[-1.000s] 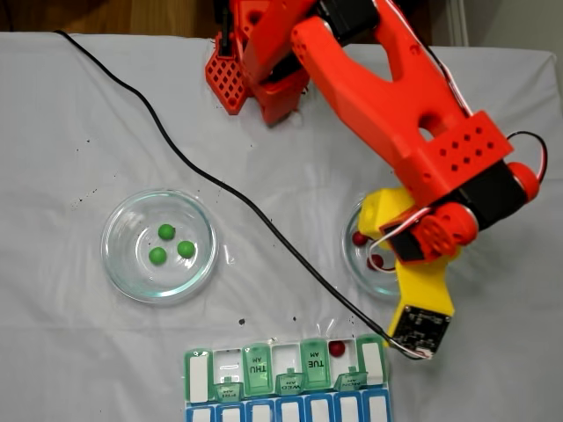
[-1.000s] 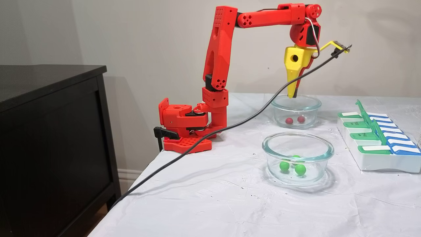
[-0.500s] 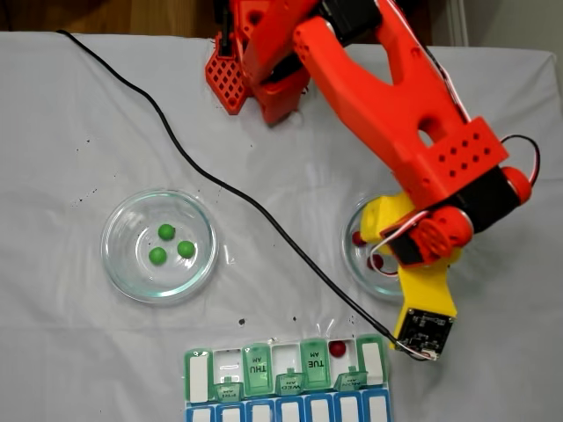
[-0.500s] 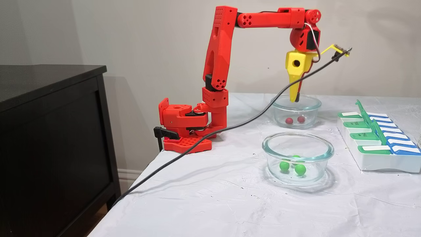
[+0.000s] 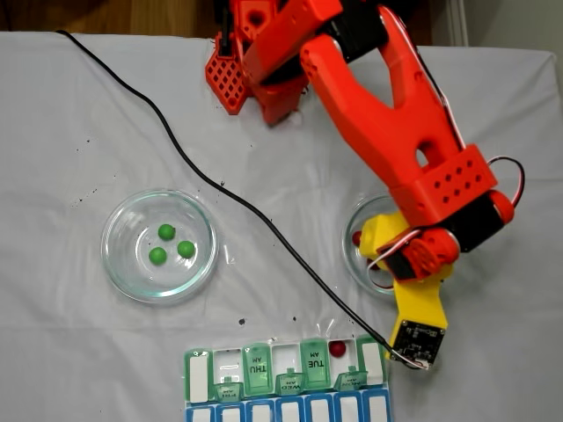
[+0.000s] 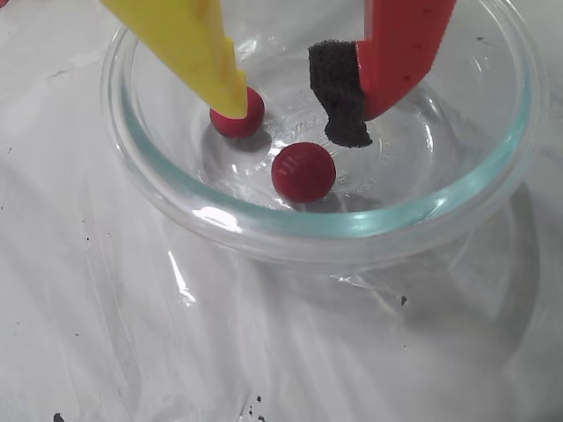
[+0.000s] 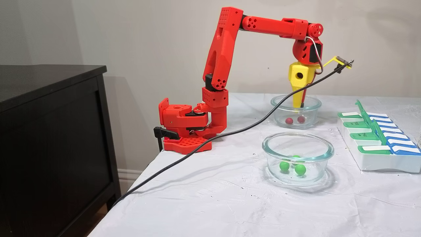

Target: Sort medicines into box.

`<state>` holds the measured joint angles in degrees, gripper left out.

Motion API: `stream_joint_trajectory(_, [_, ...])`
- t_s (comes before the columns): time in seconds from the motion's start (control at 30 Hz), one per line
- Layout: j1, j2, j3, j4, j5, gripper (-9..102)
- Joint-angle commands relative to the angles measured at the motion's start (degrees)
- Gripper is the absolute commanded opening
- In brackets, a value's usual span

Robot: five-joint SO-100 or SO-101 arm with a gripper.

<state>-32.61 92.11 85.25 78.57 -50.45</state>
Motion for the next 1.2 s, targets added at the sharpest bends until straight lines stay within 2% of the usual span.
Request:
stream_joint_trajectory(0.0, [0.35,1.67,-0.70,-2.02,-0.70,16])
stream_joint_trajectory(0.57, [1.49,-2.99,-1.93,-4.66,-1.49,17])
stream_joint_trajectory(0.8, [1.32,-2.72,-1.23,-6.50,-0.53,4])
stream_joint_trajectory(0.87, [1.05,-2.11,-0.88,-6.68,0.35,0])
stream_joint_trajectory(1.0, [0.53,-0.35,-0.62,-5.89,3.25,0])
stream_joint_trajectory(1.17, [0.53,2.29,-4.83,-2.46,12.48,0])
